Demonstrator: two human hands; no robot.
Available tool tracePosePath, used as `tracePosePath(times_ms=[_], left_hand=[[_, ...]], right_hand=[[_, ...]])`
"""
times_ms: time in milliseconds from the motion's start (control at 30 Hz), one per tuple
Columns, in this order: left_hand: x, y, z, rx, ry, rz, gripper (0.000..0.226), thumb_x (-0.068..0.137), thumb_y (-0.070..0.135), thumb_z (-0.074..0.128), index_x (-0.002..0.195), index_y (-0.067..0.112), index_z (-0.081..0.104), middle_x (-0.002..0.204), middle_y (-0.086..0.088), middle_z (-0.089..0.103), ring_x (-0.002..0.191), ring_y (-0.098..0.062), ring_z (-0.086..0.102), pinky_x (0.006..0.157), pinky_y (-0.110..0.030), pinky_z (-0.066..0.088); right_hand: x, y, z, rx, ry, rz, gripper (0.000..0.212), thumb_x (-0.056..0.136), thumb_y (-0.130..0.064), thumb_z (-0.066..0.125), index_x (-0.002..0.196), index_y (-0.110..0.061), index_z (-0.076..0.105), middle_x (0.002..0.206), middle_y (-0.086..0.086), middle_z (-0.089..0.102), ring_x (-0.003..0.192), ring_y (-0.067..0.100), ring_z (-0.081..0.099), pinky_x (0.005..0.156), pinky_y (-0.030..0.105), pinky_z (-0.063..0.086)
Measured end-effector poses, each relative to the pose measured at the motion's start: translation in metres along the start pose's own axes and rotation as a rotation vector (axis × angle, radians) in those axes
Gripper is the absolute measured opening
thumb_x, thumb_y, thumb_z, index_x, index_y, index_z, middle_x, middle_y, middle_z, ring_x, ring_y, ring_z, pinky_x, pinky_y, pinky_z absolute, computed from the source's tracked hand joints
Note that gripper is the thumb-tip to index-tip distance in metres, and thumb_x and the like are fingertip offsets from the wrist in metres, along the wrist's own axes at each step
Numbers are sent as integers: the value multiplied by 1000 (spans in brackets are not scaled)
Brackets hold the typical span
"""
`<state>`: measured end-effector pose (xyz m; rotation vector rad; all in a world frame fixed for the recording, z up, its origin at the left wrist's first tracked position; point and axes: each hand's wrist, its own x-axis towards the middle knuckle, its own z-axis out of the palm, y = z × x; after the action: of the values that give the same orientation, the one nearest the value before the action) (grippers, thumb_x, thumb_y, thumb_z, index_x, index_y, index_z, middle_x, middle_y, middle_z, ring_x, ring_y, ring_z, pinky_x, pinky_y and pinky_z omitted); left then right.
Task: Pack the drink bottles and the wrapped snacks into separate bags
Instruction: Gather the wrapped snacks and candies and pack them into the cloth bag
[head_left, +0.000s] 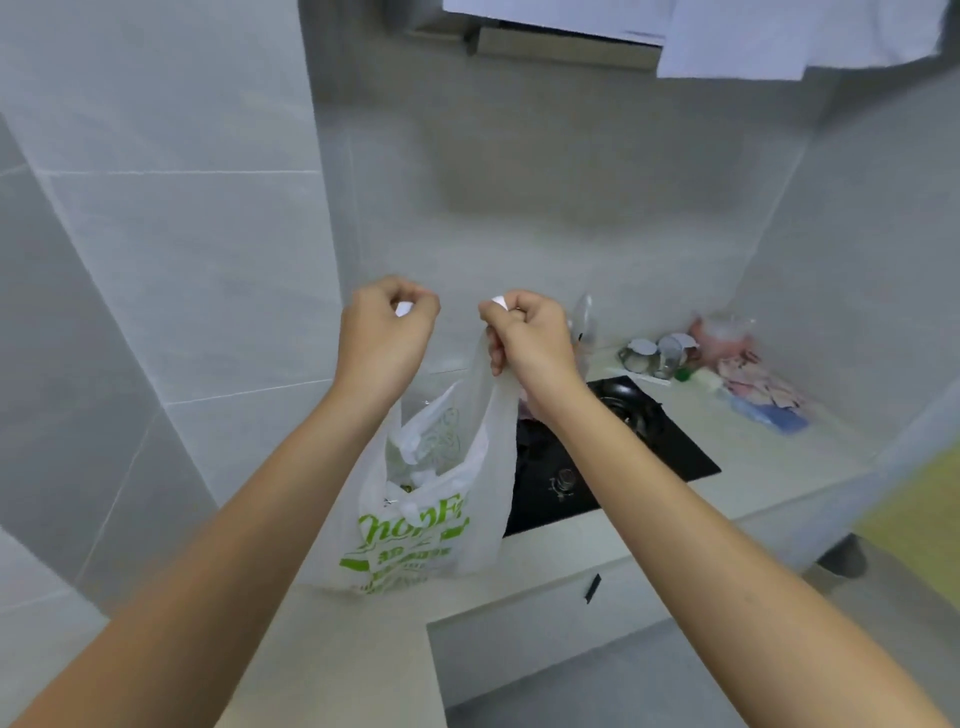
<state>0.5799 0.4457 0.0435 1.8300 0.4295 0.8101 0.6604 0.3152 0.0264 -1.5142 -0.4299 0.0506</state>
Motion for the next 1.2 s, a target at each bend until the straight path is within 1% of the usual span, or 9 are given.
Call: tracePosePath(times_ms=[133,267,433,533,600,733,933,1033,1200], left_hand=[[-13,15,64,-30,-58,10,9,88,31,64,87,27,71,69,17,60,69,-12,56,75,-36,51],[-31,38,154,-75,-98,13,12,81,32,61,90,28,69,73,14,58,70,-18,56,76,-39,52],[-57,67,273,-107,-142,-13,11,90,19,62,99,19,70,75,6,60,53,-6,56,64,-28,47],[-67,78,331,-128,-185,-31,12,86,24,62,96,26,69,93,2,69,70,-14,58,74,-33,51],[-73,88,369,-137,-215,-42,13,86,27,61,97,28,68,89,5,66,69,-17,57,74,-36,52],[-76,111,441,-153,-335,-56,25,93,18,60,118,20,66,85,4,61,70,-17,58,72,-33,52],[-48,125,543,-214,-422,-78,33,94,14,60,126,18,63,99,3,63,72,-14,64,64,-20,51],[-27,118,591,-230,-437,-72,33,93,15,62,126,20,64,101,3,63,71,-10,68,66,-23,50],[12,100,659,-235,-429,-54,27,94,16,63,121,19,67,103,1,66,79,-14,71,74,-30,55]], right_hand=[[3,5,-66,11,47,16,18,96,-11,63,80,-5,58,56,8,52,43,17,45,45,28,41],[16,14,-155,-3,79,11,18,96,-10,63,80,-4,58,58,11,52,41,15,45,44,27,41],[35,25,-264,-40,82,26,17,96,-9,62,81,-3,61,60,13,53,44,17,47,44,27,43],[47,30,-322,-78,101,53,21,96,-11,62,86,7,61,62,14,52,44,16,47,45,27,44],[58,33,-361,-79,116,73,19,96,-10,62,87,7,60,64,14,52,45,16,47,45,27,43],[86,38,-431,-75,149,83,10,94,-7,61,86,-1,61,64,13,52,48,18,45,46,27,40],[148,55,-512,-124,215,76,10,93,-10,62,84,-5,59,61,9,56,48,21,50,49,30,42],[181,71,-547,-122,233,95,13,92,-8,62,82,-2,58,64,14,56,52,22,49,53,34,41],[241,108,-588,-110,232,112,29,85,-10,62,85,17,52,64,21,55,55,27,48,54,38,42]])
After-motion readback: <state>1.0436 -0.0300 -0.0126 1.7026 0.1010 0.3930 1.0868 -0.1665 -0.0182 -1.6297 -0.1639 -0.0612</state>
